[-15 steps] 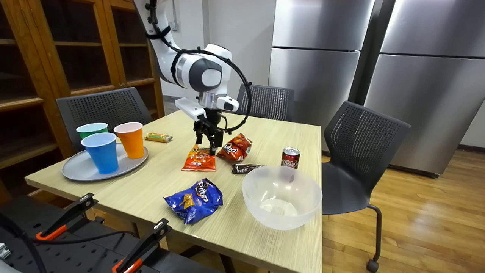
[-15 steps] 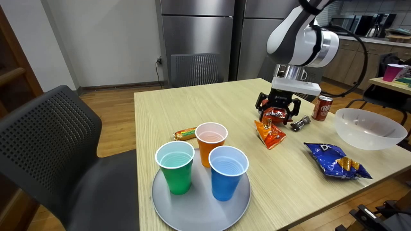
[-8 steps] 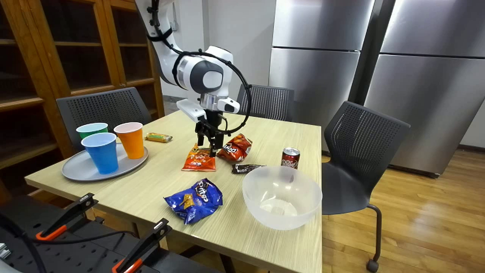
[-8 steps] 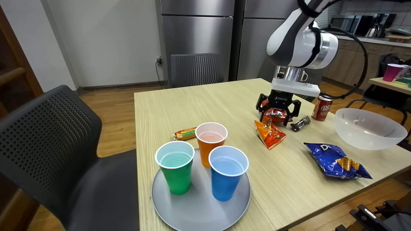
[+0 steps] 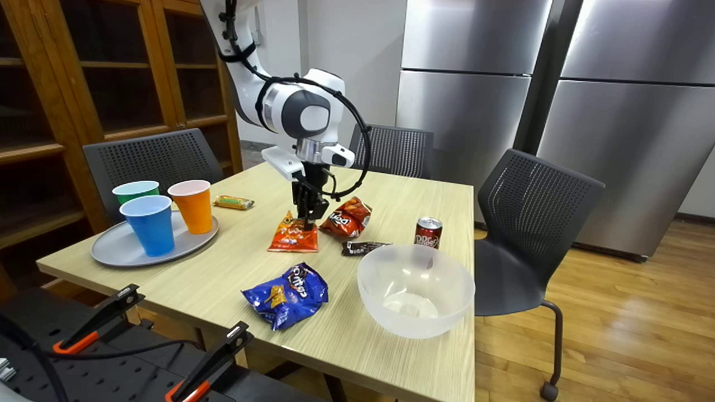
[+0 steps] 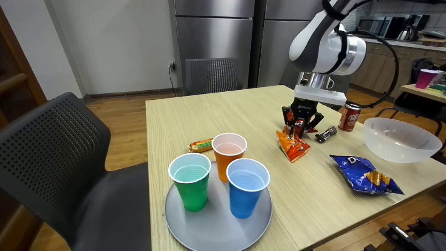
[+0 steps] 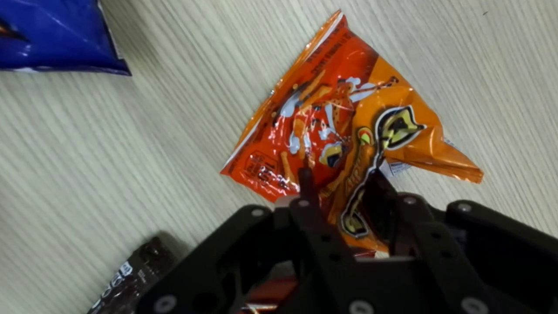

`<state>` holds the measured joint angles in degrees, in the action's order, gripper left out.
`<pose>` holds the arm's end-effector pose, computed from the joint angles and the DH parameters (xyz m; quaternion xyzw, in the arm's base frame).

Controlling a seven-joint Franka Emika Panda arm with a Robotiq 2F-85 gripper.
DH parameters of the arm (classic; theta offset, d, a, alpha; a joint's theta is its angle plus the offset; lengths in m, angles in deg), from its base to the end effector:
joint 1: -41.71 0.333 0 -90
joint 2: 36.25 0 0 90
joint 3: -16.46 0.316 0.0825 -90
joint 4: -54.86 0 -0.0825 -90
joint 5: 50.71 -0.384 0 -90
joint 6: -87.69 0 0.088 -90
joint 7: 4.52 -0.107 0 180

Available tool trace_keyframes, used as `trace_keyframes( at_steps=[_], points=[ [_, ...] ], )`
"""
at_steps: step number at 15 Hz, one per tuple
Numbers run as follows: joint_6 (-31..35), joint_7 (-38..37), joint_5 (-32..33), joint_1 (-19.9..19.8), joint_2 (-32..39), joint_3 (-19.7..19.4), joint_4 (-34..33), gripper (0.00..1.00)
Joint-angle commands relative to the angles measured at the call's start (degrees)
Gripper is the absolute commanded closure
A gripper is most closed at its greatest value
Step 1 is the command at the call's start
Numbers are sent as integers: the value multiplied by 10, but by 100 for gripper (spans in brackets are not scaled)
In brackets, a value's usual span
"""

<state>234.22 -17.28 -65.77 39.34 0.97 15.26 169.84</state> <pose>0.5841 -0.0404 0.1183 -0.9650 0.2505 0.0531 0.0563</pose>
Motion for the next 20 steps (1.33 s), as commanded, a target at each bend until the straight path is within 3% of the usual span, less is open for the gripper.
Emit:
trace_keyframes(
  at_steps=[1, 3, 10, 20],
  points=[
    [-3, -10, -9, -3, 6, 3, -12, 94],
    [-3, -10, -9, -3, 6, 3, -13, 100],
    [1, 5, -13, -6, -25, 15, 6, 100],
    [1, 16, -4, -6, -134, 8, 68, 100]
  ],
)
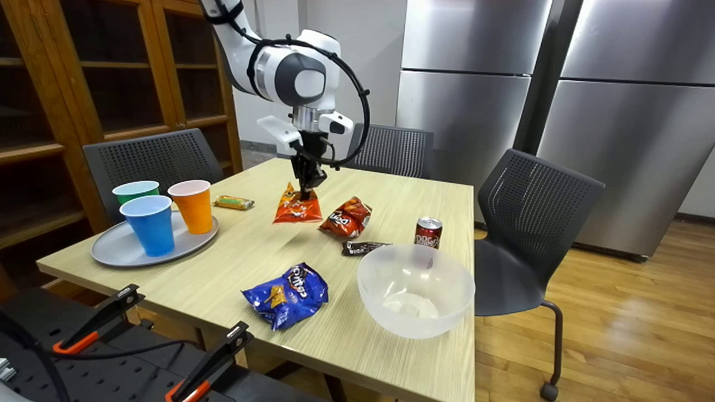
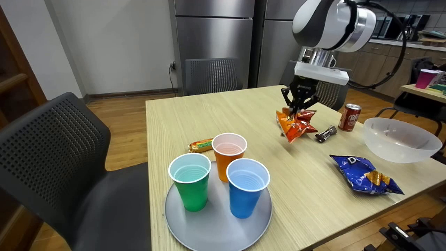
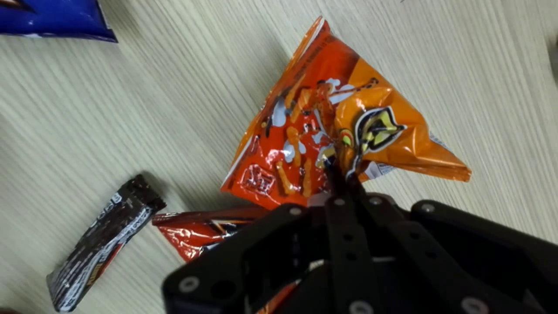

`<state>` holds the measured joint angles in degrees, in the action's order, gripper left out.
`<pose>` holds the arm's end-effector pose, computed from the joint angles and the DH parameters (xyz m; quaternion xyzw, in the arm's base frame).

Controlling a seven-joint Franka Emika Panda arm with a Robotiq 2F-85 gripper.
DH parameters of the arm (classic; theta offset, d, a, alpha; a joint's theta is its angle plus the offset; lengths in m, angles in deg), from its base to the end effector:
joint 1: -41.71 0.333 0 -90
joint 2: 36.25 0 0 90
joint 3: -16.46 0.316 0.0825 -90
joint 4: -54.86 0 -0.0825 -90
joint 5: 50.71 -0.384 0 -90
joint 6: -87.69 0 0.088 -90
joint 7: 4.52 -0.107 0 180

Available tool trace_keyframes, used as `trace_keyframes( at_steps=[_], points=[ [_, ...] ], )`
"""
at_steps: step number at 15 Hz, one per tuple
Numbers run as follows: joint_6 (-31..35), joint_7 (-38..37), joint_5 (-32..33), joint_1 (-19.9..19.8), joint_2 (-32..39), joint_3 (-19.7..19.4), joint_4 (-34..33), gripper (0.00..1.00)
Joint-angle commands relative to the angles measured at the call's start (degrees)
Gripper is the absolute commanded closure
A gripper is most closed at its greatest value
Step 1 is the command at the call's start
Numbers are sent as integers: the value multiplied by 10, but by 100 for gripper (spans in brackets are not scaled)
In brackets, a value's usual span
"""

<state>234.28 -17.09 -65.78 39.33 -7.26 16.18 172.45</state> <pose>0.5925 -0.0313 0.1871 -0.9683 0.2396 0.0059 0.0708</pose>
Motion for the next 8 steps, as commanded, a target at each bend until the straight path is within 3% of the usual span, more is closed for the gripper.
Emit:
trace_keyframes(
  at_steps=[1, 8],
  points=[
    [2, 12, -1, -6, -63, -6, 50, 100],
    [10, -1, 13, -11, -127, -49, 96, 100]
  ],
)
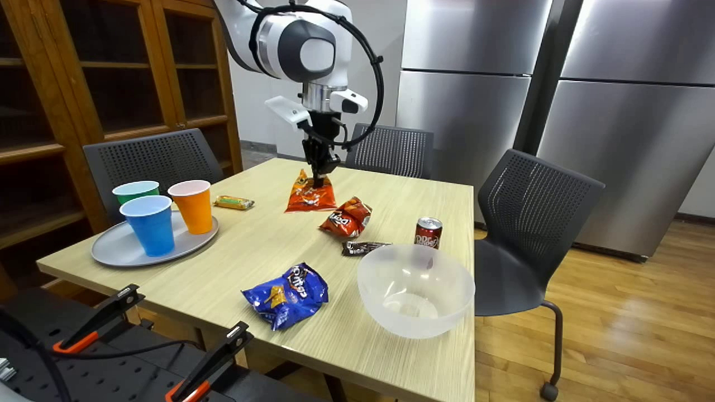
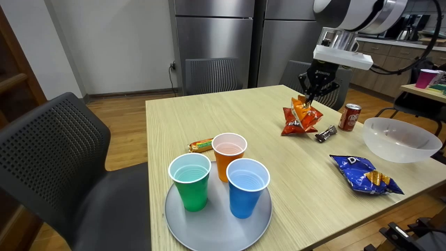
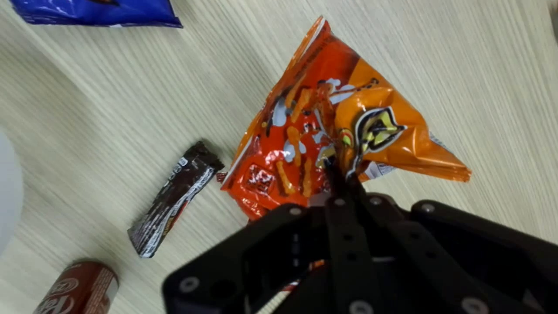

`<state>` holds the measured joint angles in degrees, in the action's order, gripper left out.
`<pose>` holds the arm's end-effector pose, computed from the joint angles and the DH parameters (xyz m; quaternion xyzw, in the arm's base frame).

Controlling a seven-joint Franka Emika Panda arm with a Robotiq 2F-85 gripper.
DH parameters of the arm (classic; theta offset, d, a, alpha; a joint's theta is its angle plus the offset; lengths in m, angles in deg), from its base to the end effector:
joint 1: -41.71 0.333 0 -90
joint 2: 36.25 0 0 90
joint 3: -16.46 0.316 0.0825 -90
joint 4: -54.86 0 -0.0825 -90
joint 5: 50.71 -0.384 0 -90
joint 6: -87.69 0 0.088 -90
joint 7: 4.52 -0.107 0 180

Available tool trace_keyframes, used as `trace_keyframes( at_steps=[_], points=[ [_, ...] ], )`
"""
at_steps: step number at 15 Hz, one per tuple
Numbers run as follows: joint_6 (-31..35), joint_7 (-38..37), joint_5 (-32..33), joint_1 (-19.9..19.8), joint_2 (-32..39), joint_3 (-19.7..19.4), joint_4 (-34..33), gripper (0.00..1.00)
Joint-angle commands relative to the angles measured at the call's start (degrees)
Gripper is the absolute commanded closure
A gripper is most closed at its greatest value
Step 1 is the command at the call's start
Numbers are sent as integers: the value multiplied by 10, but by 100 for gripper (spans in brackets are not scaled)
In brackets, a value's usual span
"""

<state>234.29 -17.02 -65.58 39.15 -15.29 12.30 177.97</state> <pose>0.5702 -0.0708 0.2334 -0.9612 0.2680 -0.0205 0.0619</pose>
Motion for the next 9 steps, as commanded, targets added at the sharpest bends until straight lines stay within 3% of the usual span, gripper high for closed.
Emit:
trace_keyframes(
  at_steps=[1, 9],
  points=[
    [12, -4, 11, -12, -55, -17, 48, 100],
    [39, -26, 28, -35, -117, -68, 120, 100]
  ],
)
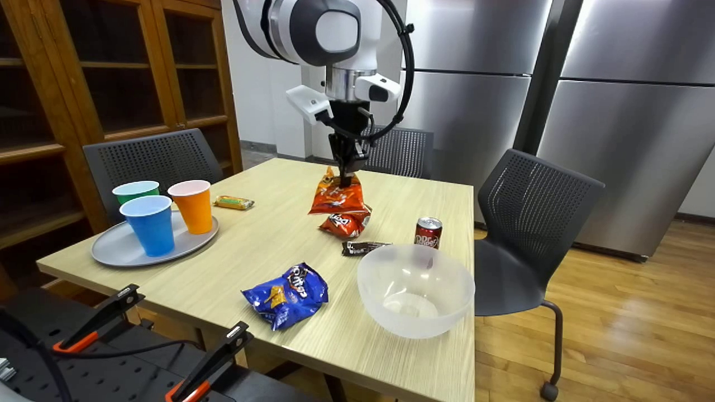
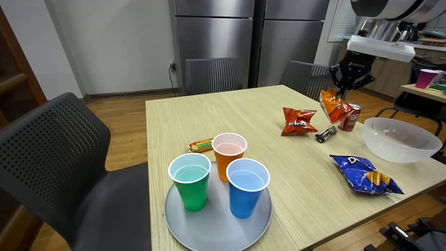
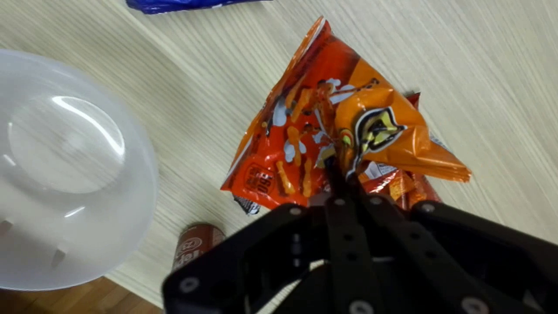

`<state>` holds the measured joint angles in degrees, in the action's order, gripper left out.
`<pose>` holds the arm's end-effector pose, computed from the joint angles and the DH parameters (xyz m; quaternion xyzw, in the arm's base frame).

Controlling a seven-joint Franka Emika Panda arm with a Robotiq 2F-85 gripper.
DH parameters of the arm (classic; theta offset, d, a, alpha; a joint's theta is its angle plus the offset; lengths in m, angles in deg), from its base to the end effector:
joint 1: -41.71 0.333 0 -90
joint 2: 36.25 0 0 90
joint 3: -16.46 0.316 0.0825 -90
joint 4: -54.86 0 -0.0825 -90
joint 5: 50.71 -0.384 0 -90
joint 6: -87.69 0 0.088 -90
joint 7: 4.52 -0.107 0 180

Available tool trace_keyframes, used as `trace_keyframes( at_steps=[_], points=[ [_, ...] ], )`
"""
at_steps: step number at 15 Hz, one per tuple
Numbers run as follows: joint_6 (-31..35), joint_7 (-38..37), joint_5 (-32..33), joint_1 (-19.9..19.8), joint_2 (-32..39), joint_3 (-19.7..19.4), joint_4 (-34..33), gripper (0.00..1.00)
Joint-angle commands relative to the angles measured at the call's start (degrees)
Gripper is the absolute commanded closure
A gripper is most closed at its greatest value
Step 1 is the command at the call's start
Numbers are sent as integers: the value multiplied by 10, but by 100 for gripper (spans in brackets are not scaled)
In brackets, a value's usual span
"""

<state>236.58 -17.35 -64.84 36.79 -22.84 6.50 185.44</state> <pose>0.5231 -0.1444 0.2618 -0.9402 0.3340 -0.0469 0.0475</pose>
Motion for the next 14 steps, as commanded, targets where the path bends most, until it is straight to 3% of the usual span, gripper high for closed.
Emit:
trace_keyframes(
  at_steps=[1, 14],
  points=[
    [18, -26, 24, -15, -46, -18, 53, 100],
    [14, -73, 31, -80, -11, -89, 54, 100]
  ],
)
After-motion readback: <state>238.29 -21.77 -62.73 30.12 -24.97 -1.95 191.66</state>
